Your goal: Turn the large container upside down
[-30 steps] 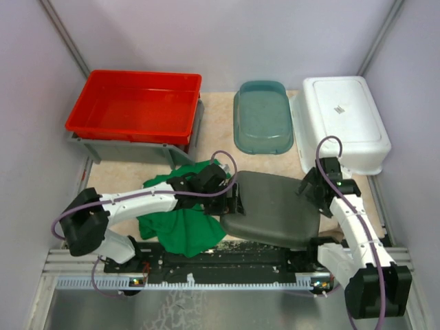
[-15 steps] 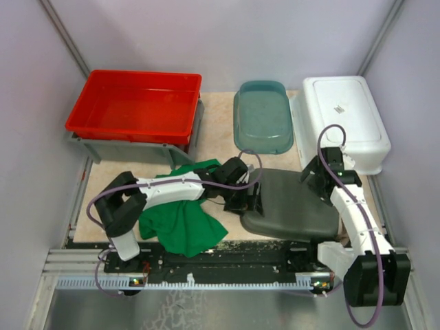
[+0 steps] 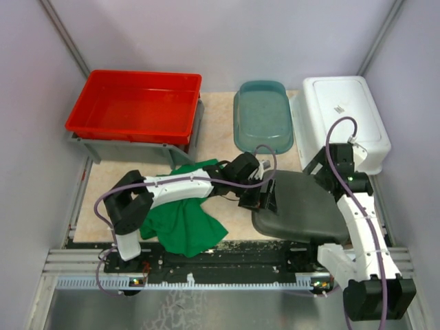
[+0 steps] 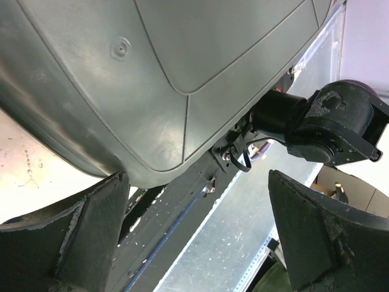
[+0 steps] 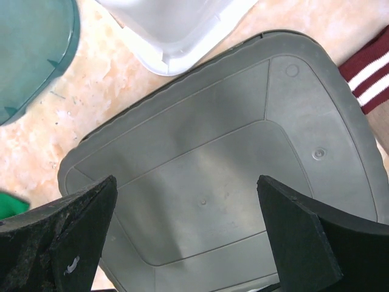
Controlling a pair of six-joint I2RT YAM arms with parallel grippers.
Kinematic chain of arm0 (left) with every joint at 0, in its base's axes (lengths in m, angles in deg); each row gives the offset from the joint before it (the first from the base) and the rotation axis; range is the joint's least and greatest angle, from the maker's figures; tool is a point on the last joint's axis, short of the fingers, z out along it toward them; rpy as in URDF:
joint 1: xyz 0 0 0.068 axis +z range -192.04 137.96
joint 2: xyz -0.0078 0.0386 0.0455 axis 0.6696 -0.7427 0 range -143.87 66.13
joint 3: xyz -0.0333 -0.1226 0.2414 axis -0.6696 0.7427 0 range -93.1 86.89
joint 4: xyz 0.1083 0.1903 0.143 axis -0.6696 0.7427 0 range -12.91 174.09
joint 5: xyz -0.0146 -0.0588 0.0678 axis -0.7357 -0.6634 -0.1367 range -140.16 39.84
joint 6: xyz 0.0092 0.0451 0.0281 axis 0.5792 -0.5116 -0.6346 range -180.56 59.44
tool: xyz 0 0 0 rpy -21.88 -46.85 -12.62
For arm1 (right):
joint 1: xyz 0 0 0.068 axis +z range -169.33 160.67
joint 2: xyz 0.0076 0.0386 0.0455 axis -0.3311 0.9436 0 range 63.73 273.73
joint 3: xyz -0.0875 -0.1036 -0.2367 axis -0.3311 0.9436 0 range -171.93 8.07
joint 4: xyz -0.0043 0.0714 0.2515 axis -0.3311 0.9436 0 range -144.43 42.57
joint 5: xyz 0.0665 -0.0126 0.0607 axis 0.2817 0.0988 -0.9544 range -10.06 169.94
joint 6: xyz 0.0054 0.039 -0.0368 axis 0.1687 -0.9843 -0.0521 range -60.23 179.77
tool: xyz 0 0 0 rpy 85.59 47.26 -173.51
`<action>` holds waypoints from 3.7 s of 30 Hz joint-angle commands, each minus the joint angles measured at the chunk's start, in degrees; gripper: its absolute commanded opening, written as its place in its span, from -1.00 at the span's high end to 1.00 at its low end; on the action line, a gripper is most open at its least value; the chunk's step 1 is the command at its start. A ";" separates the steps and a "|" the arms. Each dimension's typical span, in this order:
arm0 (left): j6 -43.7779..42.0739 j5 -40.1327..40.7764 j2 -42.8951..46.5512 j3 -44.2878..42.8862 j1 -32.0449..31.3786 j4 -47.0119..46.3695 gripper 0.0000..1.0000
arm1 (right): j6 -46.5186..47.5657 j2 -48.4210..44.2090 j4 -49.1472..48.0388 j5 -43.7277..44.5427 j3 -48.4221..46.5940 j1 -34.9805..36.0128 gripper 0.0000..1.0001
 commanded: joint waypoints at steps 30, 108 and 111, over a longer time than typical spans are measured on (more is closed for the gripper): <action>-8.85 -0.52 -2.56 -17.91 -0.64 8.30 -0.99 | 4.52 -7.98 9.71 -0.67 -21.97 -0.35 -0.97; -31.25 13.27 24.98 -60.48 18.63 22.33 1.00 | 2.79 -6.37 -3.45 -18.77 -19.15 -0.40 -0.97; -27.64 9.74 25.71 -59.11 18.69 18.19 1.00 | 5.14 -7.06 -4.23 -19.00 -20.81 -0.40 -0.97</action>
